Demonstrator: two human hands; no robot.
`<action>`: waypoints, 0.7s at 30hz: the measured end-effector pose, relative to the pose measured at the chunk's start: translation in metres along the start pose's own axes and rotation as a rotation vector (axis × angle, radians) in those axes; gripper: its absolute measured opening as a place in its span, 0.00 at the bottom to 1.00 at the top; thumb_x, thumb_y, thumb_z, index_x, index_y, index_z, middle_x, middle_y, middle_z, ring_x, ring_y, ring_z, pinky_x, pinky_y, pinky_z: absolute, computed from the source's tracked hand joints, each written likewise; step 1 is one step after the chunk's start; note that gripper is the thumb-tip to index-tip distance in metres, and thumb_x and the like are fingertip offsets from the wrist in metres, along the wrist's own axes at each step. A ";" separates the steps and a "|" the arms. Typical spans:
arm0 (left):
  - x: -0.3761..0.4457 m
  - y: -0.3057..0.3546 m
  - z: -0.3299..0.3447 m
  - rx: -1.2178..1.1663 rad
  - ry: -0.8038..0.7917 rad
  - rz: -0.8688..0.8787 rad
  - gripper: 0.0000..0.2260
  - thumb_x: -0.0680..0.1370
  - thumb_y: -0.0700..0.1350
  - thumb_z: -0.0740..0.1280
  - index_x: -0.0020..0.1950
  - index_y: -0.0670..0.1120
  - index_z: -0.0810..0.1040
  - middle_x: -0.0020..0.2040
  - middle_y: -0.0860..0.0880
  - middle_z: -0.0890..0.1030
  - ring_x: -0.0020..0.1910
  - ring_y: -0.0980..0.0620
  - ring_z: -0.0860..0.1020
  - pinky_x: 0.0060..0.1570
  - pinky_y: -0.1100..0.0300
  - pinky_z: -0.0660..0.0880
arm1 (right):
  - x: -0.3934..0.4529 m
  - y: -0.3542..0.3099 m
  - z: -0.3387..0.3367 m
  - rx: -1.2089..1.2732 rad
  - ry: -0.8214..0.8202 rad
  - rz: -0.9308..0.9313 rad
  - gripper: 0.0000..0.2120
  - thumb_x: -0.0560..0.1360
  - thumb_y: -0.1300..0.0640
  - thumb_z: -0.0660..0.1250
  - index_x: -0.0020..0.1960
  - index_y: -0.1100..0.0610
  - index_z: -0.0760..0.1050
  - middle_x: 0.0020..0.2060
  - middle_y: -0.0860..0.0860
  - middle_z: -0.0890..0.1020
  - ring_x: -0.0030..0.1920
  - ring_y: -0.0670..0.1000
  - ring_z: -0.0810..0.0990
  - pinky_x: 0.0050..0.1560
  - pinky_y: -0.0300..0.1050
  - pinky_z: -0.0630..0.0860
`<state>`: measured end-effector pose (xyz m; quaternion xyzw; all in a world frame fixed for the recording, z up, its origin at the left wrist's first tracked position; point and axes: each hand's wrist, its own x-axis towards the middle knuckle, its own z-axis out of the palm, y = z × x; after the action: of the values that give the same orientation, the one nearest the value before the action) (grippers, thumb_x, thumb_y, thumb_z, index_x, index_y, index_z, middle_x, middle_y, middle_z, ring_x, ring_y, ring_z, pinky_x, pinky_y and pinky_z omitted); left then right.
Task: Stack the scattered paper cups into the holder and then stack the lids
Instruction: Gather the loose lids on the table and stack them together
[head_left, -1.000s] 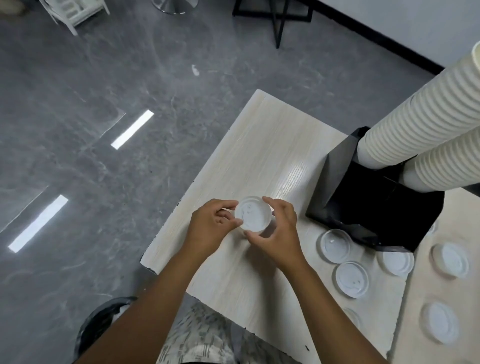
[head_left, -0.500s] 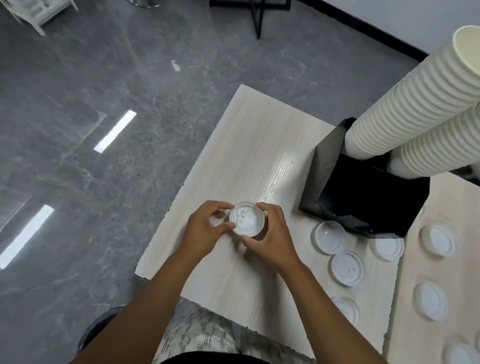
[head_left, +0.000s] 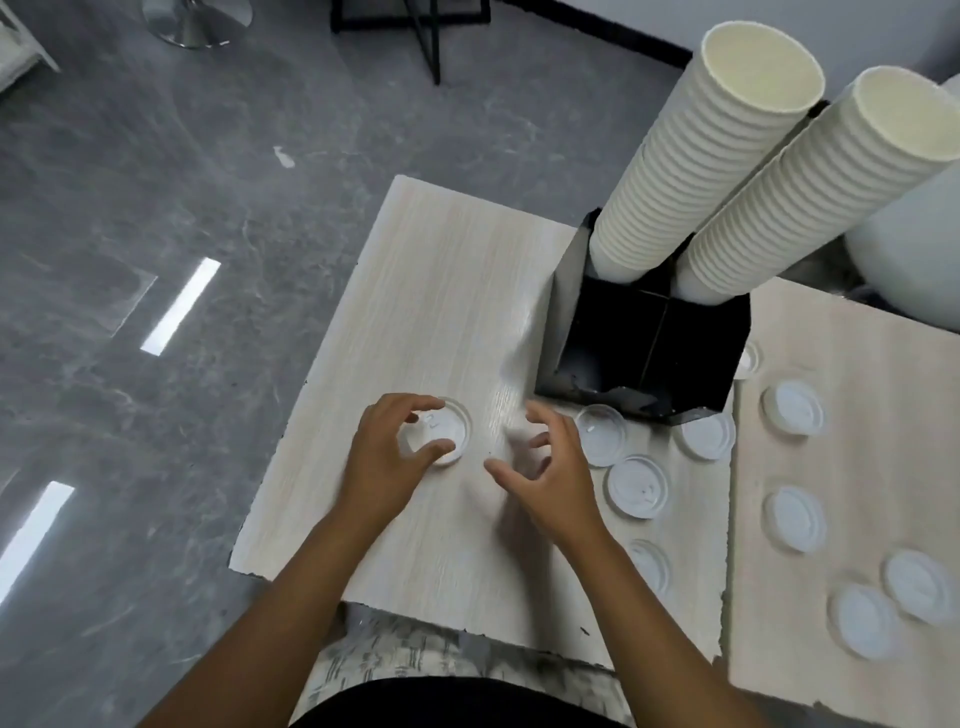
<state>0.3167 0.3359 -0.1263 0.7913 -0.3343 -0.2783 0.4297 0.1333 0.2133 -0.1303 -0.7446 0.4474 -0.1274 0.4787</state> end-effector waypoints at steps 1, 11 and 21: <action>-0.002 0.008 0.009 -0.013 -0.035 0.036 0.21 0.73 0.46 0.80 0.61 0.61 0.78 0.60 0.62 0.78 0.56 0.60 0.77 0.52 0.72 0.69 | -0.006 0.003 -0.011 0.001 0.041 0.004 0.36 0.71 0.47 0.80 0.74 0.44 0.67 0.66 0.39 0.71 0.60 0.38 0.74 0.53 0.30 0.72; -0.005 0.056 0.128 0.019 -0.234 0.142 0.28 0.72 0.47 0.81 0.66 0.62 0.74 0.63 0.61 0.76 0.58 0.62 0.77 0.54 0.70 0.71 | -0.046 0.084 -0.108 -0.043 0.278 0.127 0.37 0.69 0.48 0.82 0.72 0.43 0.68 0.64 0.38 0.69 0.64 0.46 0.73 0.64 0.46 0.77; 0.007 0.057 0.183 0.123 -0.196 0.116 0.36 0.68 0.44 0.83 0.72 0.56 0.71 0.64 0.56 0.73 0.63 0.55 0.73 0.65 0.51 0.74 | -0.023 0.135 -0.124 -0.192 0.049 0.074 0.45 0.64 0.43 0.81 0.75 0.50 0.66 0.67 0.45 0.67 0.67 0.50 0.66 0.69 0.51 0.69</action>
<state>0.1718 0.2168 -0.1647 0.7643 -0.4365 -0.3080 0.3612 -0.0294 0.1378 -0.1732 -0.7667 0.4963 -0.0843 0.3985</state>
